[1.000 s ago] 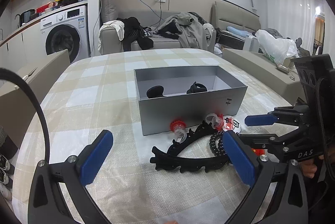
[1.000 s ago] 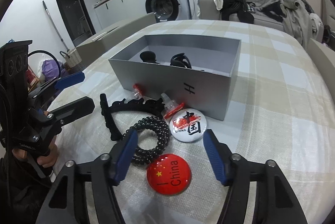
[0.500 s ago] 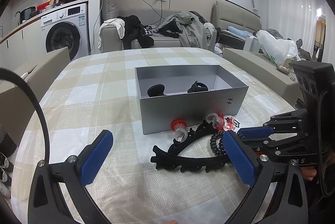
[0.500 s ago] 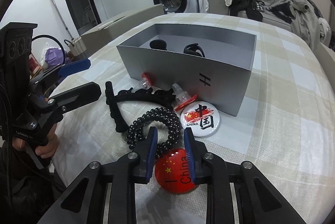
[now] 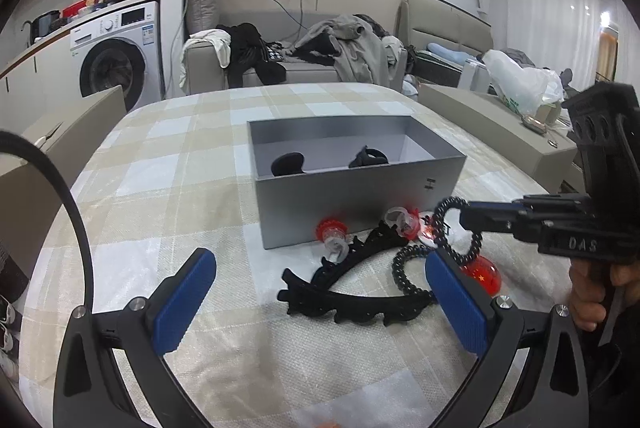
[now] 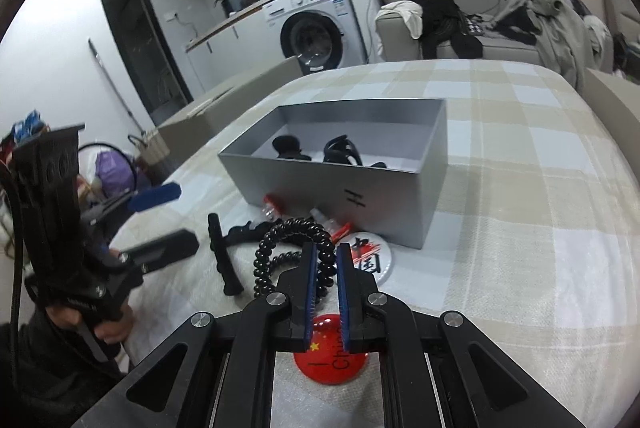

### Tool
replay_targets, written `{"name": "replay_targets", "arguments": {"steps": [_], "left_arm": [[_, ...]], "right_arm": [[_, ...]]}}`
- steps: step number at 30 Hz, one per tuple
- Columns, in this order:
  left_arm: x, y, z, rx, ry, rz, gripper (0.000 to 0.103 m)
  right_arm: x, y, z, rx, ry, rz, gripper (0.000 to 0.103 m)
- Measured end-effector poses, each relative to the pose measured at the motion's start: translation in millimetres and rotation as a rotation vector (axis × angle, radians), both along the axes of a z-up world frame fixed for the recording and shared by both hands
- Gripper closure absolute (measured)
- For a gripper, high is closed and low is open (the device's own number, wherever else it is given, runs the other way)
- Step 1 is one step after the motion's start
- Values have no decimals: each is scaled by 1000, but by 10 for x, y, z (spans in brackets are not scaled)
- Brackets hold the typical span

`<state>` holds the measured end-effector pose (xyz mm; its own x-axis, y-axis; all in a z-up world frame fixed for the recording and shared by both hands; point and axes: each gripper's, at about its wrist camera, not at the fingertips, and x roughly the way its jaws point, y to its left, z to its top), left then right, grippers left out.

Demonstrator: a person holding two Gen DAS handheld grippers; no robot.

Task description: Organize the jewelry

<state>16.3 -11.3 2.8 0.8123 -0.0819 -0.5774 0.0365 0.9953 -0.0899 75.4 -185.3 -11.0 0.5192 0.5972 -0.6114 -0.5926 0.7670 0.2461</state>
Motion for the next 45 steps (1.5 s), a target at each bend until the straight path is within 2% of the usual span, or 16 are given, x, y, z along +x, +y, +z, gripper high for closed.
{"name": "replay_targets", "arguments": {"steps": [2,4,8,17,26,31,34,45], "left_arm": [[27,-40,-23,-17,39,-42,1],[67,-105,-72,1,94,-70,1],[37,-200,-73,42,99,-101,1],[123,-195,-134,33,175,-99,1],[183,-235,-183,59,235,-88,1],[207,-221,-179,58,243,-84,2],[193,-224,-181,59,239,-90,9],[149,-255,-133,57,185,-105,9]], "right_arm": [[21,-13,2,9,9,-6,94],[17,-13,8,6,6,-5,94],[9,-4,1,-7,-3,1,94],[-25,7,-17,-8,2,0,94],[-45,8,-14,-6,5,-4,94],[-40,8,-13,-6,6,-4,94],[-39,9,-14,-6,7,-4,94],[-26,-5,-22,-2,8,-7,94]]}}
